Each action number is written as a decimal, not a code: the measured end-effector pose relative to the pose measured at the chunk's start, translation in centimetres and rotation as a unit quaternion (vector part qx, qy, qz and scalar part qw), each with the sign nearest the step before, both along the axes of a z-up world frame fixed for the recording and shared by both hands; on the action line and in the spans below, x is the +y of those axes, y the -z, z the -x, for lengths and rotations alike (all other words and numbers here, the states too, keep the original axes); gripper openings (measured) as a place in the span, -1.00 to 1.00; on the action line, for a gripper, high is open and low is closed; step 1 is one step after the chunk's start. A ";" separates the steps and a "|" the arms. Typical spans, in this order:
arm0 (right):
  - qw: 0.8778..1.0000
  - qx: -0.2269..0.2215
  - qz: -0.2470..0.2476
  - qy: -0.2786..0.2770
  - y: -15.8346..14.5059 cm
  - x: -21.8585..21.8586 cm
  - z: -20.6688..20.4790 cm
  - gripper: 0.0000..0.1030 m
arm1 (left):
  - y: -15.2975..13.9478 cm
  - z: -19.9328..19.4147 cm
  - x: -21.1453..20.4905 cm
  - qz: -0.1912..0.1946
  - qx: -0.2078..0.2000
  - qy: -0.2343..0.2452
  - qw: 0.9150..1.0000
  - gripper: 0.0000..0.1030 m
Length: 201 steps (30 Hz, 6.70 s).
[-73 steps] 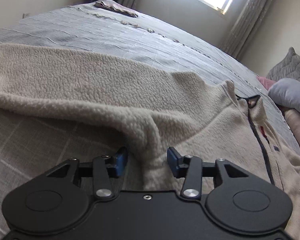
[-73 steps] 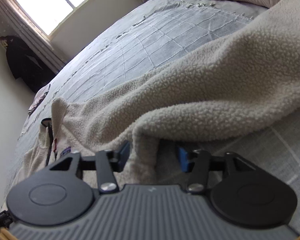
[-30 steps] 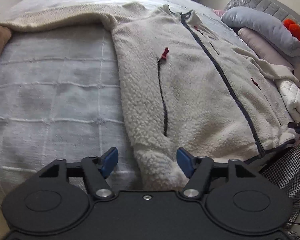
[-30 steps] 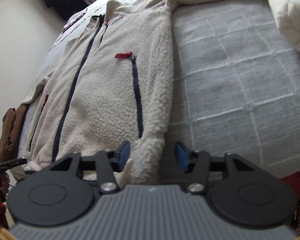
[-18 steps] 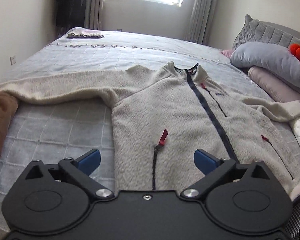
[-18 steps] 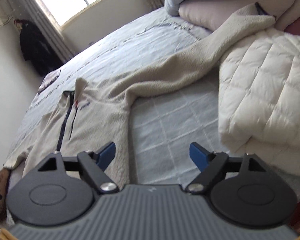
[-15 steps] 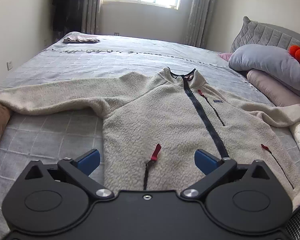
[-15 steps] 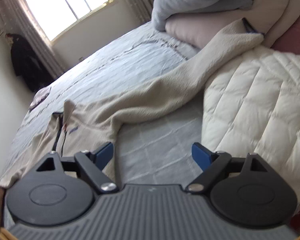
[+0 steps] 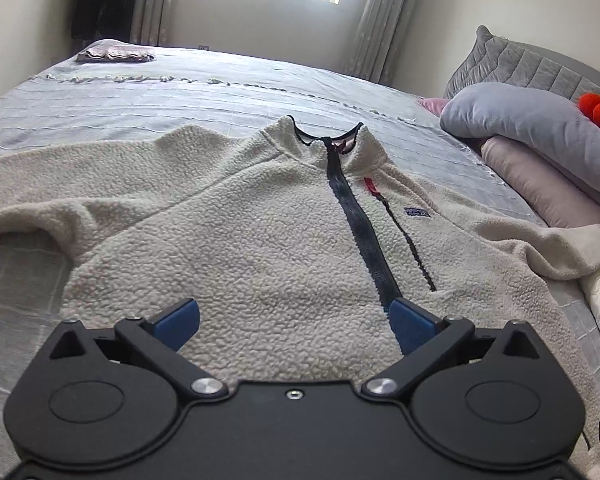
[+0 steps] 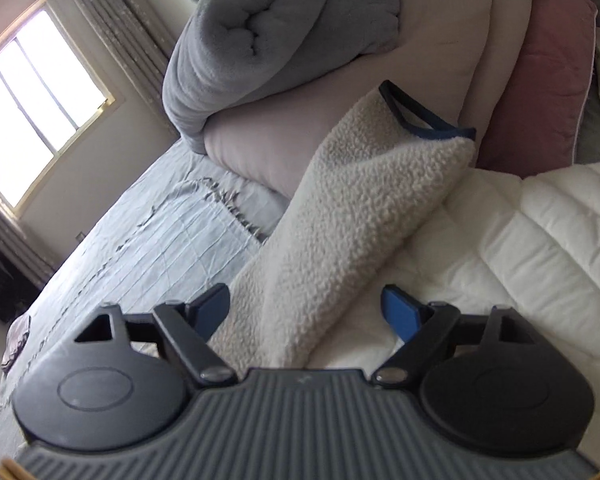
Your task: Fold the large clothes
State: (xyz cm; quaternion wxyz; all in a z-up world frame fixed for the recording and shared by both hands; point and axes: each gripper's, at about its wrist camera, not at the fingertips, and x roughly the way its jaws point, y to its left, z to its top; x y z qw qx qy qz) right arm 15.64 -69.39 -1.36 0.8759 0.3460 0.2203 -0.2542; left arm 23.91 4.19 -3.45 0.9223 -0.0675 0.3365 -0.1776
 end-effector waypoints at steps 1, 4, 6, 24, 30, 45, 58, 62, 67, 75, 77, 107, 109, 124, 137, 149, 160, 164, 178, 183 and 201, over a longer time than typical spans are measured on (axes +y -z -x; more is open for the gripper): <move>1.000 0.000 0.011 0.011 0.2 -0.2 -0.6 0.28 | 0.7 -0.3 -0.2 0.005 -0.007 0.001 1.000 0.98; 0.999 0.014 0.035 0.040 0.5 -0.6 -1.8 -0.49 | 2.5 -1.1 -0.5 0.017 -0.013 0.003 1.000 0.98; 0.999 -0.010 0.034 0.040 -0.4 -1.0 -1.6 -0.74 | 3.4 -1.3 -0.5 0.021 -0.011 -0.001 1.000 0.98; 0.940 -0.201 0.187 -0.205 -24.7 19.1 -8.3 -0.79 | 2.4 -1.1 2.4 0.041 -0.056 0.005 0.998 0.98; 0.905 -0.197 0.185 -0.327 -24.6 30.1 -12.2 -0.79 | 1.8 -1.6 4.2 0.060 -0.061 -0.008 0.996 0.98; 0.824 -0.030 0.119 -0.554 -11.5 47.9 -15.9 0.16 | 2.3 -2.8 7.0 0.100 -0.048 -0.027 0.994 0.98; 0.925 0.007 0.070 -0.374 -4.8 28.9 -15.3 0.33 | 0.9 -12.5 5.4 0.123 0.035 -0.032 0.991 0.77; 0.944 0.014 0.028 -0.328 -1.9 24.3 -16.4 0.33 | 3.0 -17.4 2.6 0.085 0.087 -0.048 0.991 0.35; 0.953 0.018 -0.013 -0.302 1.2 21.7 -19.7 0.33 | 2.9 -17.3 0.8 0.066 0.050 -0.016 0.996 -0.71; 0.959 0.029 0.003 -0.280 5.3 22.1 -24.2 -0.58 | 0.6 -11.0 4.5 0.086 -0.101 0.010 0.991 -0.71; 0.969 0.018 0.015 -0.245 6.1 21.9 -23.8 -0.60 | 3.5 -12.7 4.2 0.042 -0.023 0.006 0.999 -0.68; 0.936 0.027 0.097 -0.338 3.1 22.2 -14.3 0.29 | -0.4 -12.0 -2.1 -0.047 -0.125 -0.021 0.991 0.01; 0.933 0.026 0.056 -0.354 4.1 22.0 -13.6 -0.11 | 0.6 -11.7 -3.6 -0.046 -0.118 0.016 0.992 0.01; 0.922 0.049 0.164 -0.347 1.6 24.8 -16.6 0.14 | 2.6 -12.5 -5.3 -0.080 -0.099 0.072 0.989 0.12; 0.954 0.075 0.145 -0.251 7.2 25.0 -24.7 -0.61 | 4.5 -13.6 -4.5 -0.053 -0.086 0.062 0.993 0.16; 0.919 0.059 0.171 -0.349 7.9 30.0 -16.2 -0.46 | 4.2 -10.8 -0.1 -0.012 -0.048 0.045 0.998 0.17; 0.927 0.049 0.158 -0.336 2.8 32.8 -11.2 0.53 | -0.8 -6.5 11.9 -0.049 -0.061 -0.122 0.989 0.87; 0.926 0.025 0.146 -0.347 2.3 34.0 -9.3 0.70 | -0.6 -7.0 18.2 -0.072 -0.033 -0.238 0.968 0.89; 0.923 0.035 0.136 -0.359 3.4 35.1 -9.9 0.82 | 4.0 -11.8 31.8 0.041 0.025 -0.407 0.912 0.84; 0.925 0.038 0.130 -0.355 4.0 34.7 -10.1 0.82 | 4.9 -13.3 33.8 0.052 0.003 -0.469 0.882 -0.07; 0.931 0.004 0.116 -0.346 2.6 33.4 -9.2 0.82 | -13.8 -9.1 16.5 0.011 -0.301 -0.224 0.927 -0.73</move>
